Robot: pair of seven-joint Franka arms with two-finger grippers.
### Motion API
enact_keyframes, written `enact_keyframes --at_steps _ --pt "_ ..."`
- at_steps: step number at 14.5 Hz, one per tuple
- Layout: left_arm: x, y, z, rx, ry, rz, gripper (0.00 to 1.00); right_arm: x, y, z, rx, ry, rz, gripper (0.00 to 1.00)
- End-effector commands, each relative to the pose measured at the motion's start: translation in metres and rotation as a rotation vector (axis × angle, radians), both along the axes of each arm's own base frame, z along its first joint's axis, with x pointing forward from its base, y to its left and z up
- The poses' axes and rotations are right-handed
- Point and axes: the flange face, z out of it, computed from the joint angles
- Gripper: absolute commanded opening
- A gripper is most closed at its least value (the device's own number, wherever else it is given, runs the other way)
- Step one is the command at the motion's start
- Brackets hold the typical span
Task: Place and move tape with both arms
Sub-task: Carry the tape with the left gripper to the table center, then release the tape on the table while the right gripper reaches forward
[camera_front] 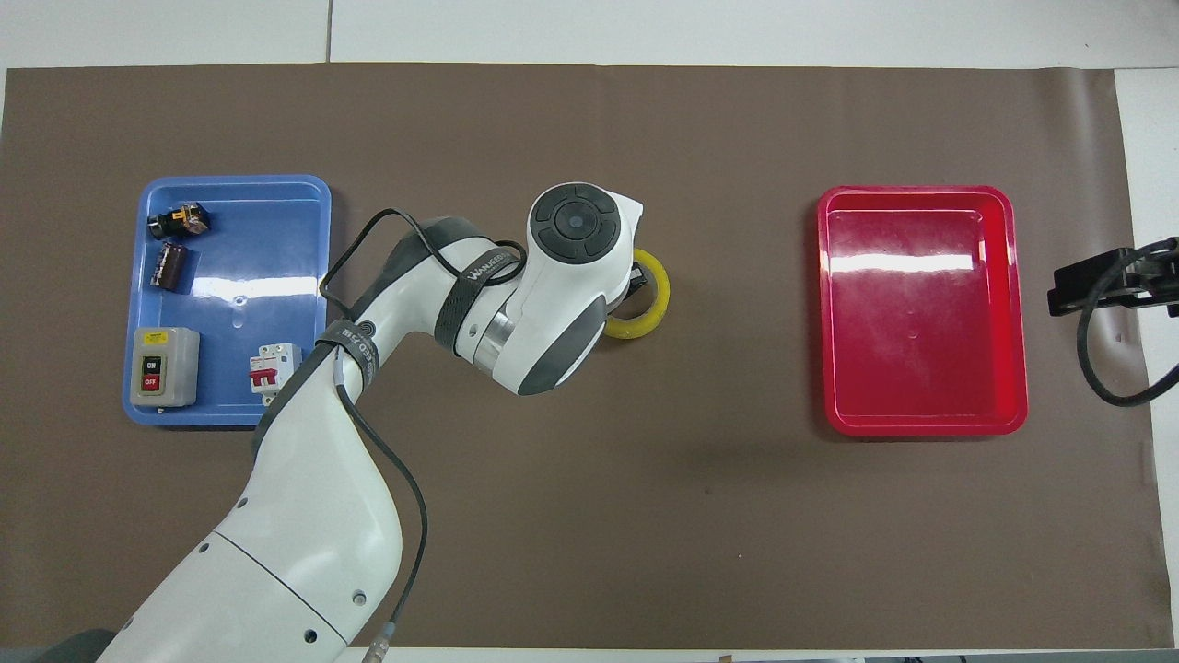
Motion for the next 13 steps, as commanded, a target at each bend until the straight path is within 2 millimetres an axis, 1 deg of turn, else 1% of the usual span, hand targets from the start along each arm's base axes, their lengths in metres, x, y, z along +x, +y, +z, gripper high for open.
enact_keyframes --at_steps 1,2,3,4,5,6,7,8,9,10,11,12,13 --pt "-0.002 0.005 0.005 0.002 -0.026 0.013 0.06 -0.003 -0.001 0.000 0.025 -0.021 0.035 1.00" --pt "-0.001 0.005 0.005 -0.004 -0.033 0.014 0.32 -0.003 -0.001 0.001 0.025 -0.024 0.035 1.00" --pt "-0.002 0.006 0.002 -0.005 -0.034 0.016 0.53 -0.003 -0.001 -0.001 0.025 -0.024 0.037 1.00" --pt "-0.001 0.006 0.004 -0.006 -0.037 0.020 0.65 -0.003 -0.001 -0.001 0.025 -0.024 0.041 1.00" --pt "-0.001 0.006 0.007 -0.001 -0.033 0.028 0.75 -0.003 -0.001 0.000 0.025 -0.025 0.047 1.00" --pt "0.002 0.008 0.009 0.007 -0.029 0.034 0.88 -0.003 -0.001 -0.001 0.025 -0.023 0.065 1.00" --pt "0.009 0.016 0.017 0.017 -0.033 0.046 1.00 -0.003 -0.002 0.000 0.024 -0.025 0.078 1.00" --pt "0.018 0.029 0.025 0.032 -0.034 0.065 1.00 -0.003 -0.002 -0.001 0.023 -0.023 0.084 1.00" --pt "0.023 0.041 0.040 0.040 -0.041 0.081 1.00 -0.004 -0.002 -0.001 0.022 -0.023 0.105 1.00" --pt "0.029 0.061 0.061 0.046 -0.043 0.103 1.00 -0.004 -0.002 -0.002 0.023 -0.021 0.122 1.00" --pt "0.037 0.087 0.080 0.055 -0.036 0.136 1.00 -0.004 -0.002 -0.002 0.023 -0.019 0.127 1.00" --pt "0.042 0.115 0.103 0.061 -0.031 0.134 1.00 -0.004 -0.002 -0.002 0.024 -0.019 0.133 1.00" --pt "0.046 0.139 0.120 0.068 -0.023 0.103 1.00 -0.002 0.000 -0.002 0.024 -0.017 0.139 1.00"
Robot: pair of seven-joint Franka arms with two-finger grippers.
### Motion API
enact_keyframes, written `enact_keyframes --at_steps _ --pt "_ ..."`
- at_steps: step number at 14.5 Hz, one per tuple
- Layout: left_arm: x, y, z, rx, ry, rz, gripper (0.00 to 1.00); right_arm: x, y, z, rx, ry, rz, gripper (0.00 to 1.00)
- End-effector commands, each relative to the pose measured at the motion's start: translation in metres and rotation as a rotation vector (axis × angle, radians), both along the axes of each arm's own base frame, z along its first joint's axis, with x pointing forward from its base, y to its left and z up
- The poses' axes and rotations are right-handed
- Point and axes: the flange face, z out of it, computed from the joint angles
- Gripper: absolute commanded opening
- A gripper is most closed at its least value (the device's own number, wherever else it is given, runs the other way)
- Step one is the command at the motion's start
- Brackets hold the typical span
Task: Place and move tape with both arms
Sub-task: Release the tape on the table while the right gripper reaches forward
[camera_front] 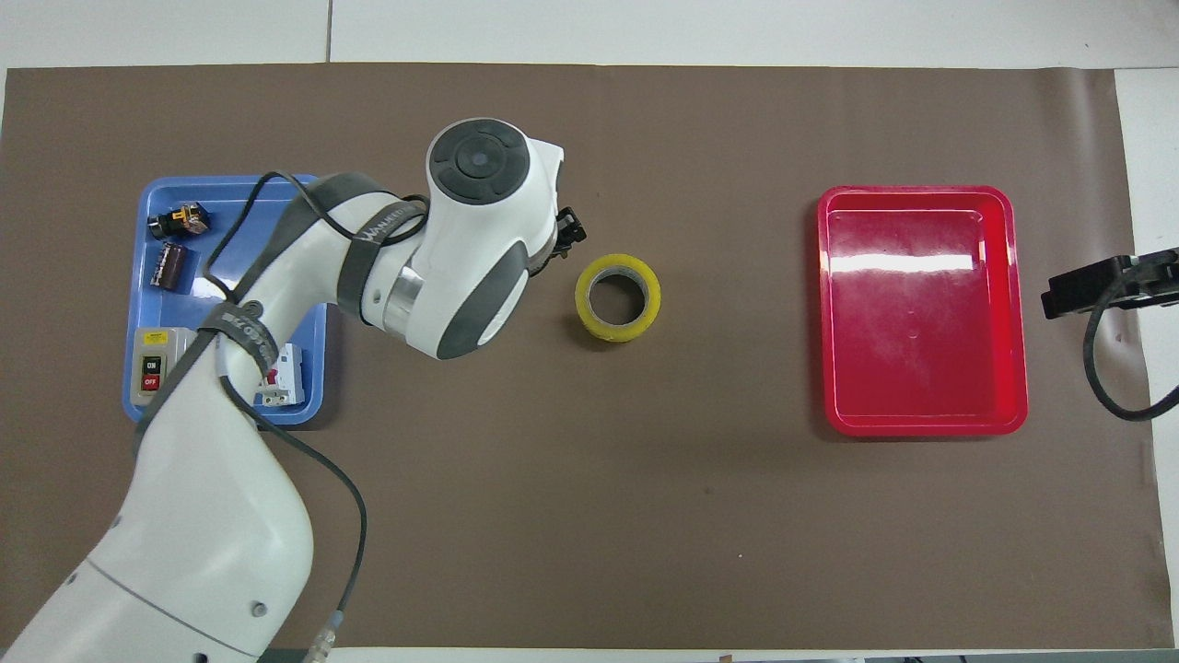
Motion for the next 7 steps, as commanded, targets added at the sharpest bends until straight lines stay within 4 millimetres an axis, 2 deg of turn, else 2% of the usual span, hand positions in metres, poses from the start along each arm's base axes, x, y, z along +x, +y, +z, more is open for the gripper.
enact_keyframes --at_steps 1,2,3,4,7 --pt "0.005 0.081 0.061 0.035 0.025 -0.046 1.00 0.002 0.010 -0.003 0.009 -0.008 0.042 1.00" --pt "0.008 0.109 0.075 0.040 0.039 -0.076 1.00 0.009 0.022 -0.005 0.012 -0.009 0.050 1.00" --pt "0.011 0.137 0.087 0.044 0.058 -0.117 1.00 0.016 0.045 -0.011 0.013 -0.006 0.049 1.00" --pt "0.013 0.163 0.099 0.043 0.065 -0.157 1.00 0.025 0.063 -0.022 0.012 0.001 0.046 1.00" --pt "0.014 0.249 0.132 0.034 0.081 -0.252 1.00 0.050 0.138 -0.068 0.003 0.001 0.074 1.00"
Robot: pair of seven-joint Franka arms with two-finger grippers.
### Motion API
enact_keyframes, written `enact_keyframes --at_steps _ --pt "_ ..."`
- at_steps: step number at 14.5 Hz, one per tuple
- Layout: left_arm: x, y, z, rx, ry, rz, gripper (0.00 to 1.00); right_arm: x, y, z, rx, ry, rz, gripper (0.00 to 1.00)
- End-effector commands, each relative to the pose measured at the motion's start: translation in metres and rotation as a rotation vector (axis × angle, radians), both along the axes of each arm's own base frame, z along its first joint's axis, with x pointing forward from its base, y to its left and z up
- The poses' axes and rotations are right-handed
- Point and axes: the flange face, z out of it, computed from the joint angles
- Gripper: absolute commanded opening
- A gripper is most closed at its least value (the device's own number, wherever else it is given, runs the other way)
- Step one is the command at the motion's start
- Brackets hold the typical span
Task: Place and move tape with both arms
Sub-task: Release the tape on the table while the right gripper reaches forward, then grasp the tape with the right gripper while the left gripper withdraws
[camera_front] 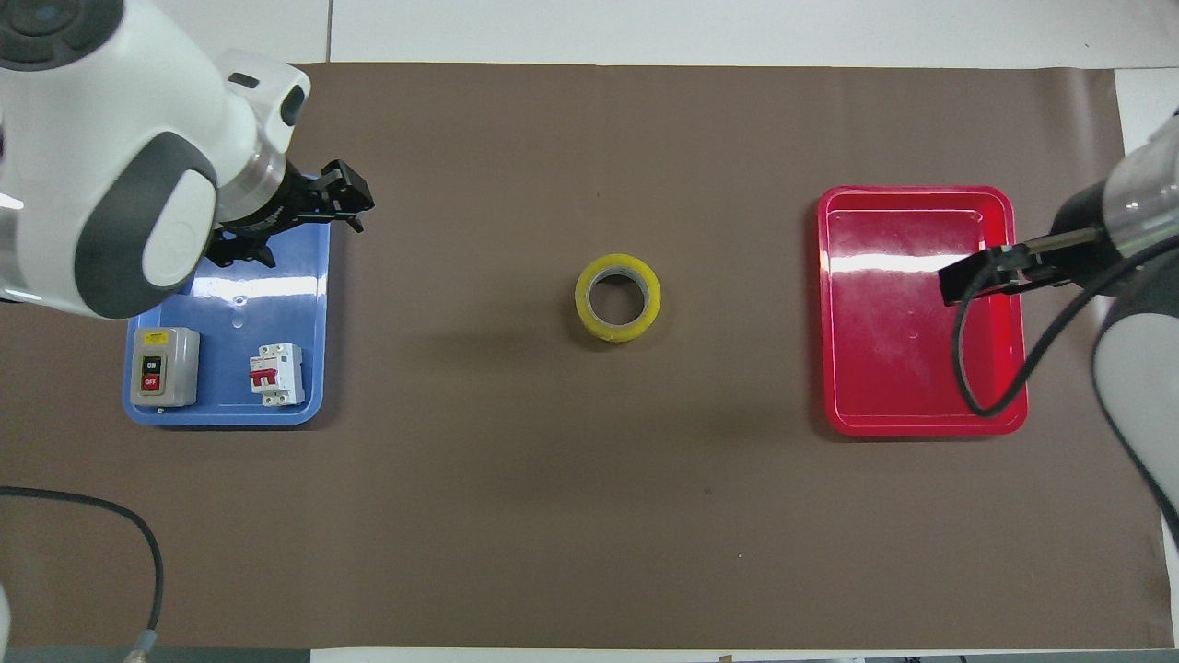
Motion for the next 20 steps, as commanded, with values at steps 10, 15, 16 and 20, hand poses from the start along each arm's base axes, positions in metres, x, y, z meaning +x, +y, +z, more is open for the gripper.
enact_keyframes --at_steps 10,15,16,20 --pt "-0.079 0.100 0.104 -0.011 0.084 -0.322 1.00 0.042 0.230 -0.243 -0.022 -0.113 0.037 1.00" --pt "-0.095 0.106 0.091 -0.017 0.110 -0.320 1.00 0.014 0.214 -0.291 0.013 -0.158 0.154 1.00" --pt "-0.102 0.105 0.087 -0.015 0.117 -0.321 1.00 0.013 0.213 -0.293 0.011 -0.154 0.170 1.00" --pt "-0.099 0.106 0.092 -0.016 0.094 -0.322 1.00 0.019 0.212 -0.308 0.014 -0.157 0.182 0.81"
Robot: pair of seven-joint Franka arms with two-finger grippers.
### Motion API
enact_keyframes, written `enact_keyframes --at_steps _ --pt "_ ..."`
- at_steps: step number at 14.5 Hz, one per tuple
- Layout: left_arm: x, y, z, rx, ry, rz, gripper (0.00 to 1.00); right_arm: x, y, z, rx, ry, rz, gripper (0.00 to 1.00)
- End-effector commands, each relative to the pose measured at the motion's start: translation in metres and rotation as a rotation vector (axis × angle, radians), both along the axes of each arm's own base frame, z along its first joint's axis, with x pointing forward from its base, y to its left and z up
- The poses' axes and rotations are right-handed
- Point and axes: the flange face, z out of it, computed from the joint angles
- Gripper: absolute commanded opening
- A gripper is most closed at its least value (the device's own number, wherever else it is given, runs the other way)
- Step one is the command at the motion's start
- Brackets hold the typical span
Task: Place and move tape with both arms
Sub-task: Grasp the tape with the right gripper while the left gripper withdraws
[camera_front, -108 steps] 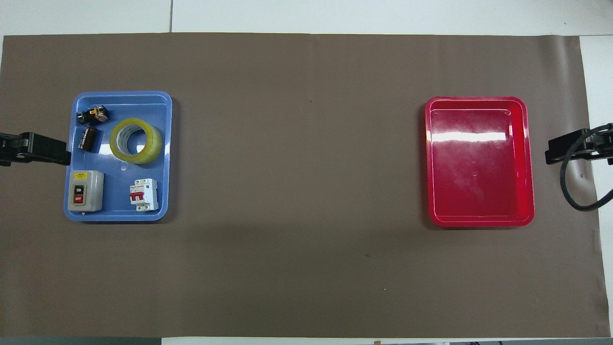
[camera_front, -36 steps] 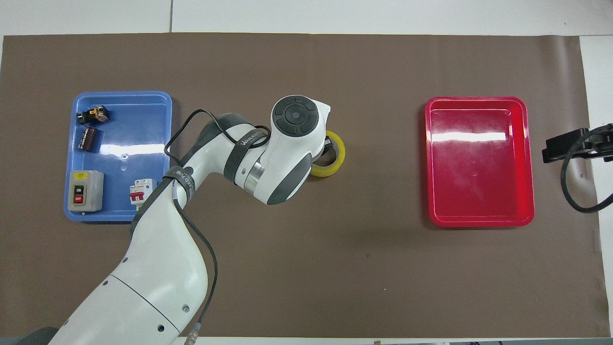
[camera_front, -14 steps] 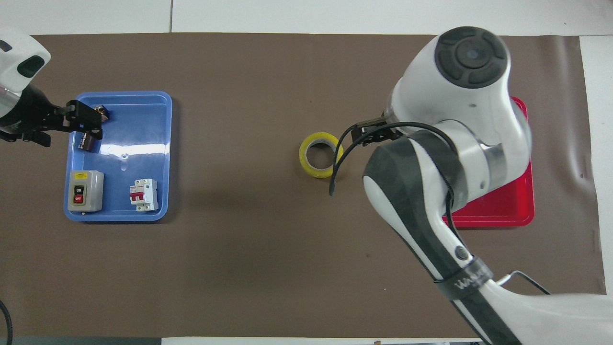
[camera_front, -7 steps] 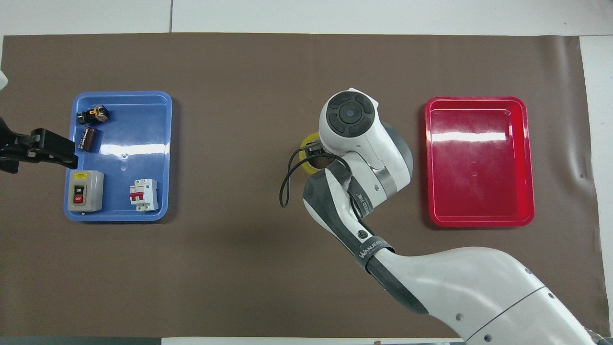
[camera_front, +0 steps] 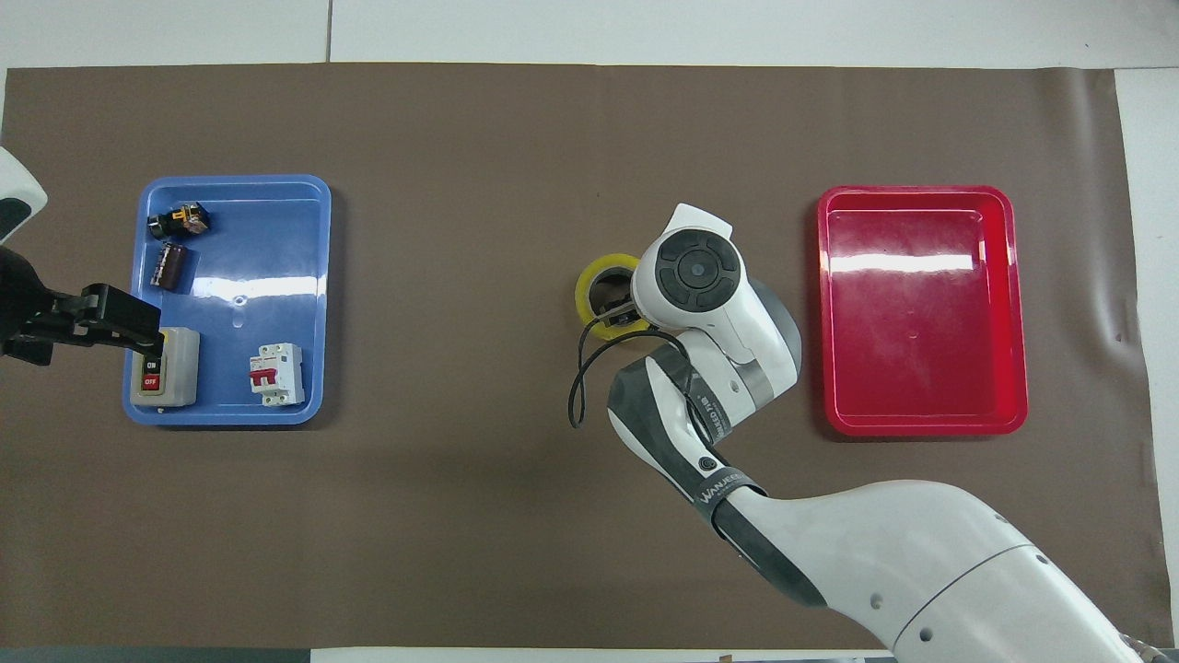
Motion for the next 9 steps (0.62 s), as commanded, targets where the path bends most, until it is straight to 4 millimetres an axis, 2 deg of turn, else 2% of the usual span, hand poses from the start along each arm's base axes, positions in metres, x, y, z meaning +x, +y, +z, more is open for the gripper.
enact_keyframes --at_steps 1,2,3,4,7,8,9 --pt "-0.005 0.003 0.009 -0.002 -0.043 -0.015 1.00 -0.001 -0.005 -0.001 -0.001 -0.010 0.021 0.58" --pt "-0.003 0.002 0.009 -0.003 -0.060 -0.017 1.00 -0.003 -0.006 -0.002 -0.002 -0.010 0.023 0.37" --pt "0.000 0.001 0.009 -0.005 -0.081 -0.018 1.00 -0.003 -0.006 -0.003 -0.005 -0.006 0.026 0.03" --pt "0.001 0.001 0.009 -0.006 -0.089 -0.017 1.00 -0.003 -0.006 -0.003 -0.006 -0.006 0.029 0.00" --pt "0.002 0.002 0.008 -0.006 -0.086 -0.014 1.00 0.000 -0.008 0.000 -0.007 -0.003 0.021 0.00" --pt "0.002 0.002 0.008 -0.006 -0.083 -0.012 1.00 0.005 -0.009 0.009 -0.012 0.001 0.015 0.00" --pt "0.002 0.003 0.007 -0.005 -0.082 -0.009 1.00 0.013 -0.008 0.027 -0.029 0.023 0.006 0.00"
